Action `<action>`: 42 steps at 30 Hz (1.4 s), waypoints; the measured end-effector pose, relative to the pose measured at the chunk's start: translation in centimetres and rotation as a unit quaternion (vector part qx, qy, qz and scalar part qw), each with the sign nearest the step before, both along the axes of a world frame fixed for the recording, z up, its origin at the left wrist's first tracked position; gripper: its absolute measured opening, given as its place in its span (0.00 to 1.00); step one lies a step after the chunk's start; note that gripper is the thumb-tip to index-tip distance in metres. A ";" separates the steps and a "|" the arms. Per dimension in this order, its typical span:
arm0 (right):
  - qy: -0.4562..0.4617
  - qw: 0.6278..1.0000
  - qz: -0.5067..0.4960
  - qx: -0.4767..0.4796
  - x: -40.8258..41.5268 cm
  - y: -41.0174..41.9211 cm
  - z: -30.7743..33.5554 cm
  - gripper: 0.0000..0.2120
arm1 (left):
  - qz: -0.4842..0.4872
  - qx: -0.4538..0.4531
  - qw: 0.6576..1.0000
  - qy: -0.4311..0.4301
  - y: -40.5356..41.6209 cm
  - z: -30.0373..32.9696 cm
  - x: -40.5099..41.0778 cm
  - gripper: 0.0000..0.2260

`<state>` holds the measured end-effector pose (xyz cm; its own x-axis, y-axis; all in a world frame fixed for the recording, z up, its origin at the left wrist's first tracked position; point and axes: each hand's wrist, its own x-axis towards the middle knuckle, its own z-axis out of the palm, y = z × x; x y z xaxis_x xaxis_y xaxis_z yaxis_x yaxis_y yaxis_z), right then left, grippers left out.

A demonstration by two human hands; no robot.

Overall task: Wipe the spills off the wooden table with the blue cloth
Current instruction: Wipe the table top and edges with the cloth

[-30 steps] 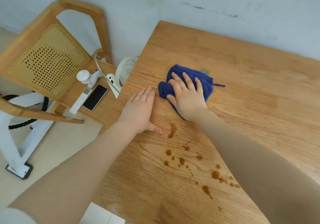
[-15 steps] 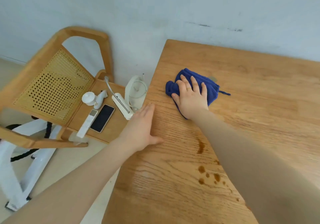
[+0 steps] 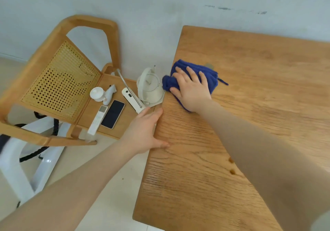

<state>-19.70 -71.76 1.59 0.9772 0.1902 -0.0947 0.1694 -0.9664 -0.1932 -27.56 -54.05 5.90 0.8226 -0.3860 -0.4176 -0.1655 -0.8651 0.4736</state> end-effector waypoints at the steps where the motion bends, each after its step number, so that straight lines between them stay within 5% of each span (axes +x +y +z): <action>1: -0.001 1.000 -0.018 0.000 0.5 0.6 0.0 0.25 | -0.006 0.000 1.000 0.002 0.2 -0.2 0.0 0.50; 9: -0.012 0.991 0.132 -0.005 -6.9 1.6 0.3 0.31 | 0.032 0.052 0.997 -0.052 0.0 -1.9 -1.3 0.41; 18: -0.006 1.000 -0.006 -0.010 -2.6 2.3 0.2 0.24 | 0.048 -0.013 0.999 -0.010 0.3 -2.1 -1.5 0.37; 27: -0.009 0.991 0.125 -0.035 -11.6 0.4 0.5 0.27 | 0.039 -0.008 0.999 -0.018 0.3 -1.8 -1.3 0.31; 31: -0.005 0.998 0.051 -0.020 -7.5 -0.3 0.5 0.32 | 0.032 0.028 0.999 -0.010 0.0 -1.5 -1.0 0.32; 35: 0.017 0.999 -0.011 0.034 -6.8 0.5 1.0 0.23 | 0.026 0.075 0.997 0.002 -0.4 -1.1 -1.3 0.29; 42: -0.020 0.998 0.051 0.013 -15.7 1.1 0.7 0.23 | 0.030 0.096 0.995 -0.001 -0.6 -0.7 -1.8 0.26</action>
<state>-35.44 -70.70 2.29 0.9555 0.2907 -0.0494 0.2748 -0.9386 -0.2086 -29.31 -54.68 5.18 0.8429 -0.2493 -0.4768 -0.1116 -0.9479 0.2983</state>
